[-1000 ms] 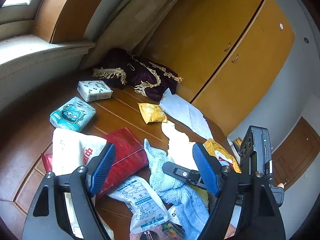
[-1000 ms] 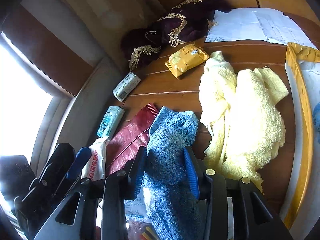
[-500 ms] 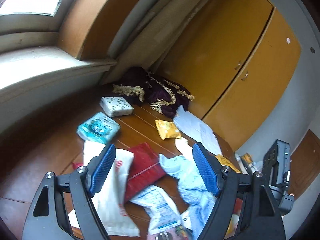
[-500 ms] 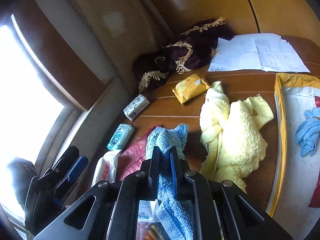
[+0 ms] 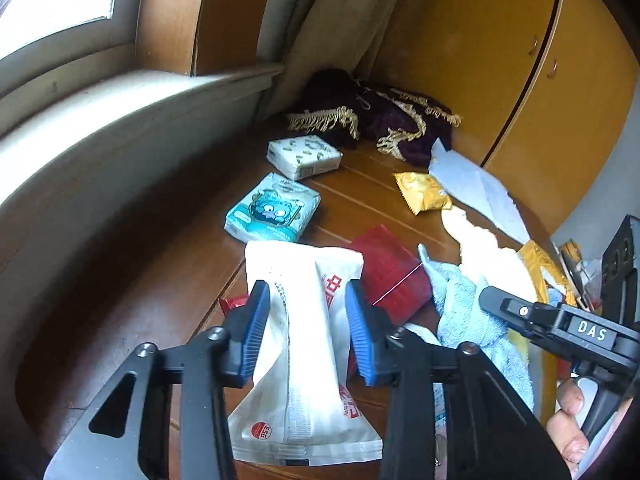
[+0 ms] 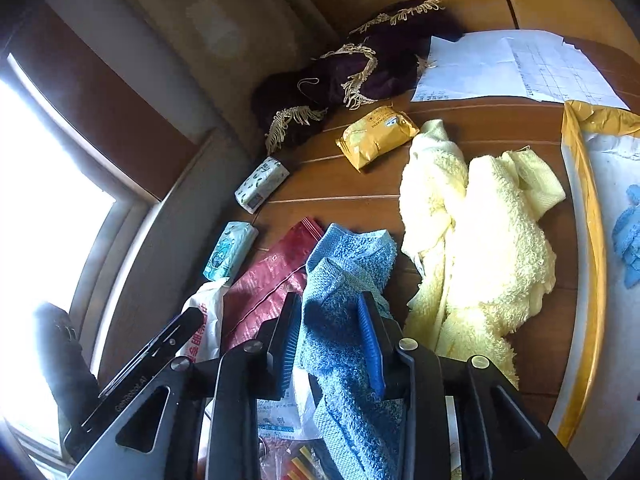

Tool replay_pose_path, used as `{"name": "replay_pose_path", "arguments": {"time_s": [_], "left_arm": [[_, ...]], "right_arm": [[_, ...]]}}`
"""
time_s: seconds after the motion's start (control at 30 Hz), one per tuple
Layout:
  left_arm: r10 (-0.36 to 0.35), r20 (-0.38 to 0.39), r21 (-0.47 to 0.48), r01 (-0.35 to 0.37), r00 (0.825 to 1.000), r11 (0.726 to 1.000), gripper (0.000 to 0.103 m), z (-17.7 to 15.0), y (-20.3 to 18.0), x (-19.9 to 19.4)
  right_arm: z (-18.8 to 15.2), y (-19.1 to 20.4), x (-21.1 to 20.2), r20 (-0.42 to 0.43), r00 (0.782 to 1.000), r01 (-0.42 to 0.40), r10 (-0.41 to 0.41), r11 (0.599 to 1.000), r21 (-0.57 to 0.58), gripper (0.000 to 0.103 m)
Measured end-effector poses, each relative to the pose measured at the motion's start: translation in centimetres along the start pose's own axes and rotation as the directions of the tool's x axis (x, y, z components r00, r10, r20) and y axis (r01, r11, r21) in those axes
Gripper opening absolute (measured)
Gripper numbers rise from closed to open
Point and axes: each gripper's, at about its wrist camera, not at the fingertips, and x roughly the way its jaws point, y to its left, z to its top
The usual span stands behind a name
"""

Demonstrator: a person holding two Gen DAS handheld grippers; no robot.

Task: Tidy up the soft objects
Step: 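Grasp the white tissue pack with the left tool while the right tool lifts the blue towel, then carry the blue towel and white pack into the box and open both tools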

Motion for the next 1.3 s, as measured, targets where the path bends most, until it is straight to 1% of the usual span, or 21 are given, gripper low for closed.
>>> {"name": "replay_pose_path", "arguments": {"time_s": [0.03,0.1,0.2,0.27,0.33,0.37,0.4,0.47,0.5,0.63,0.7,0.77,0.83,0.9,1.0,1.07,1.1,1.17,1.2,1.27,1.3], "left_arm": [[0.012,-0.012,0.001,-0.012,1.000,1.000,0.033,-0.1,0.2,0.4],[0.038,0.010,0.017,-0.038,0.999,0.999,0.028,-0.4,0.2,0.3],[0.021,0.033,0.006,-0.021,0.999,1.000,0.018,-0.3,0.4,-0.1],[0.010,0.048,-0.008,-0.010,0.999,1.000,0.016,-0.3,0.5,-0.5],[-0.033,0.058,-0.028,0.034,0.998,0.999,0.016,-0.2,0.5,-0.9],[-0.046,0.071,-0.035,0.048,0.996,0.998,0.016,-0.1,0.5,-1.3],[-0.055,0.090,-0.041,0.059,0.994,0.997,0.016,-0.1,0.4,-1.7],[-0.096,0.118,-0.055,0.103,0.988,0.993,0.016,0.0,0.4,-2.6],[-0.119,0.126,-0.060,0.128,0.985,0.990,0.016,0.0,0.3,-2.9],[-0.163,0.148,-0.056,0.173,0.975,0.983,0.016,0.4,-0.9,-4.1],[-0.197,0.147,-0.047,0.206,0.969,0.977,0.016,0.5,-1.8,-4.5],[-0.226,0.151,-0.026,0.232,0.963,0.972,0.016,0.6,-3.3,-4.9],[-0.270,0.144,-0.005,0.273,0.952,0.962,0.016,0.7,-5.1,-5.3],[-0.327,0.134,0.027,0.326,0.936,0.945,0.016,0.9,-7.1,-5.8],[-0.414,0.090,0.071,0.409,0.906,0.910,0.016,1.3,-10.9,-5.9],[-0.472,0.048,0.089,0.467,0.880,0.880,0.016,1.4,-13.8,-5.6],[-0.494,0.029,0.103,0.489,0.869,0.866,0.016,1.4,-15.3,-5.4],[-0.512,-0.003,0.132,0.508,0.859,0.851,0.016,1.1,-18.4,-4.6],[-0.519,-0.023,0.141,0.517,0.854,0.844,0.016,0.8,-19.8,-4.1],[-0.532,-0.083,0.159,0.538,0.843,0.828,0.016,0.1,-22.6,-2.5],[-0.538,-0.115,0.171,0.550,0.835,0.818,0.016,-0.5,-23.8,-1.7]], "right_arm": [[0.0,-0.1,0.1,-0.003,1.000,0.004,-0.004,1.000,0.004,0.033],[0.0,-0.2,0.3,-0.015,1.000,0.027,-0.027,1.000,0.006,0.036],[-0.1,-0.4,0.7,-0.030,0.999,0.043,-0.043,0.999,0.003,0.038],[-0.2,0.2,0.7,-0.032,0.998,0.058,-0.060,0.998,-0.035,0.033],[-0.3,0.9,0.8,-0.032,0.996,0.085,-0.087,0.993,-0.083,0.028],[-0.4,1.4,0.8,-0.028,0.994,0.099,-0.103,0.989,-0.110,0.023],[-0.5,1.7,0.6,-0.014,0.993,0.111,-0.114,0.986,-0.128,0.019],[-0.5,2.0,0.0,0.014,0.994,0.113,-0.112,0.984,-0.140,0.009],[-0.5,2.1,-0.5,0.032,0.994,0.106,-0.103,0.985,-0.139,0.009],[-0.2,2.0,-3.1,0.129,0.990,0.065,-0.049,0.991,-0.121,0.008],[-0.1,2.0,-4.8,0.185,0.983,0.036,-0.014,0.993,-0.115,0.008],[-0.2,1.6,-6.9,0.251,0.968,-0.003,0.029,0.995,-0.104,0.008],[0.0,0.8,-9.6,0.322,0.945,-0.041,0.064,0.996,-0.078,0.008],[0.4,-0.6,-12.2,0.366,0.927,-0.074,0.081,0.997,-0.033,0.008],[1.1,-3.3,-15.9,0.409,0.911,-0.069,0.051,0.997,0.030,0.008],[1.8,-5.4,-18.2,0.424,0.905,-0.046,0.018,0.997,0.056,0.008],[2.2,-6.5,-19.0,0.423,0.906,-0.027,-0.001,0.998,0.062,0.008],[2.9,-8.9,-20.0,0.426,0.904,-0.006,-0.032,0.996,0.088,0.008],[3.2,-10.0,-19.9,0.423,0.906,-0.004,-0.033,0.996,0.087,0.008],[3.5,-12.6,-19.1,0.432,0.901,-0.017,-0.035,0.993,0.116,0.008],[3.6,-14.0,-18.3,0.421,0.906,-0.024,-0.040,0.989,0.146,0.008]]}}
